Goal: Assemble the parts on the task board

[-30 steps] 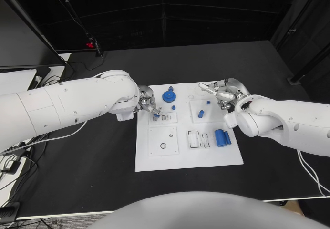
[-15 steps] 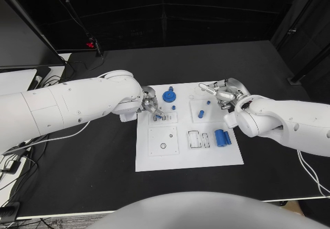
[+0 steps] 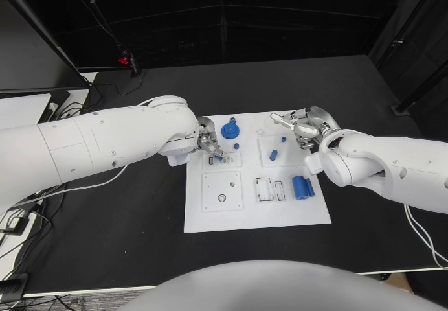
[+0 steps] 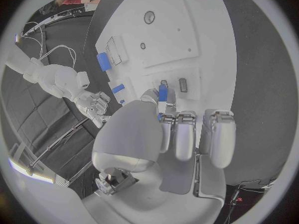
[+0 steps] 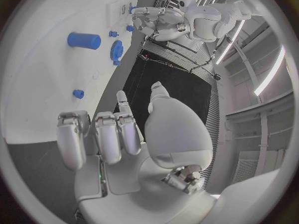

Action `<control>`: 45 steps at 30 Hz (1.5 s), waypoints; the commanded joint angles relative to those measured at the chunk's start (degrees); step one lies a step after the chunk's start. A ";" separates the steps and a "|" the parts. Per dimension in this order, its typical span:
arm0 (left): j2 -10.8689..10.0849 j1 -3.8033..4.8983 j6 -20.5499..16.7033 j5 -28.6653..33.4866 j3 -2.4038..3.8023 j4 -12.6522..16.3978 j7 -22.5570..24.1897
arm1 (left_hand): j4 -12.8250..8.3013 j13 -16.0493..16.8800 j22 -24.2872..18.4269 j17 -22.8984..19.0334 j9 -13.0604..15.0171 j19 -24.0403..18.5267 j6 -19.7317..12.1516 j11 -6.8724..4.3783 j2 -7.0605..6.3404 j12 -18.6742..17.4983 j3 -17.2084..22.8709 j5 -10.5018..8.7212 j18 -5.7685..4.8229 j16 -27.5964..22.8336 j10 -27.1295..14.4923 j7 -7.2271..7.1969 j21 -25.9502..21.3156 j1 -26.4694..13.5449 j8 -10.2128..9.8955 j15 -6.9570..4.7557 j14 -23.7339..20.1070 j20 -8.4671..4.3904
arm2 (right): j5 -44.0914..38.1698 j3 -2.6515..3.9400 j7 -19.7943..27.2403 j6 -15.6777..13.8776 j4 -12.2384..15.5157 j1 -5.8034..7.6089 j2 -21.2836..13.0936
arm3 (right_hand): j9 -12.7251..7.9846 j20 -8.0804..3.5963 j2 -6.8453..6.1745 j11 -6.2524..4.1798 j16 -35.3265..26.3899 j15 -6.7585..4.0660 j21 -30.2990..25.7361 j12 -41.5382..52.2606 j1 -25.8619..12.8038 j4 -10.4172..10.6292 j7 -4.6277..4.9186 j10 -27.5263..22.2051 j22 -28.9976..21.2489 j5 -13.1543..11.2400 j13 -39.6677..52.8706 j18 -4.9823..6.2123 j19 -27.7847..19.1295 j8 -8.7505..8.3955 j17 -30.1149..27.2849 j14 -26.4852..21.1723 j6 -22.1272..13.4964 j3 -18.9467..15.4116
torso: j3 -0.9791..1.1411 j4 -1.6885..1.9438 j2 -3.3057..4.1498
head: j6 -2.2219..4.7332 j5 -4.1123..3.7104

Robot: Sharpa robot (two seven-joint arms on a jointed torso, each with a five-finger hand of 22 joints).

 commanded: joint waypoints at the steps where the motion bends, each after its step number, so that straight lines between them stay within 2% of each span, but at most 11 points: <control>1: -0.02 0.07 -1.34 -1.06 0.03 0.30 -2.41 | -0.62 14.93 15.09 15.10 0.12 5.97 0.41 -0.22 2.57 -0.14 1.02 0.09 -0.37 0.05 6.05 -0.75 0.18 2.25 0.34 -0.40 6.01 -0.23 | 0.02 0.02 0.30 0.16 0.14 0.06 0.05 | 0.05 0.25 0.61 0.32 0.14 0.15 -0.01 0.15 -0.11 -0.01 -0.03 6.07 15.01 0.11 15.08 -0.35 5.79 0.21 15.10 5.85 -0.40 -0.25 | 0.03 0.05 0.01 | 0.00 0.14; 11: -0.50 -0.08 -1.55 -1.32 0.03 1.34 -2.61 | -0.58 14.93 15.09 15.10 0.27 5.97 0.45 -0.16 3.06 -0.14 1.81 0.55 -0.37 0.05 6.05 -0.68 0.18 2.17 0.46 -0.38 6.01 -0.24 | 0.02 0.02 0.37 0.15 0.19 0.06 0.10 | 0.05 0.25 0.61 0.32 0.14 0.15 -0.01 0.15 -0.11 -0.01 -0.03 6.07 15.01 0.11 15.08 -0.35 5.79 0.21 15.10 5.85 -0.40 -0.25 | -0.01 0.03 0.00 | 0.00 0.51; 23: 0.32 -0.47 -2.43 -1.34 0.02 0.53 -2.05 | -0.55 14.93 15.09 15.10 0.28 5.97 0.40 -0.13 3.11 -0.14 1.95 0.65 -0.37 0.05 6.05 -0.64 0.18 2.09 0.45 -0.37 6.01 -0.24 | 0.02 0.02 0.40 0.17 0.16 0.06 0.11 | 0.05 0.25 0.61 0.32 0.14 0.15 -0.01 0.15 -0.11 -0.01 -0.03 6.07 15.01 0.11 15.08 -0.35 5.79 0.21 15.10 5.85 -0.40 -0.25 | -0.02 0.00 -0.04 | 0.00 0.50; 45: 1.38 -1.00 -0.81 -1.34 0.02 -0.94 -2.73 | -0.47 14.93 15.09 15.10 0.33 5.97 0.29 -0.03 3.37 -0.14 2.39 0.87 -0.37 0.05 6.05 -0.54 0.18 1.64 0.41 -0.31 6.01 -0.23 | 0.02 0.02 0.49 0.28 0.18 0.06 0.16 | 0.06 0.25 0.62 0.33 0.14 0.16 -0.03 0.15 -0.13 -0.01 -0.03 6.07 15.00 0.09 15.08 -0.34 5.78 0.27 15.10 5.85 -0.44 -0.32 | -0.03 0.02 0.01 | 0.00 0.56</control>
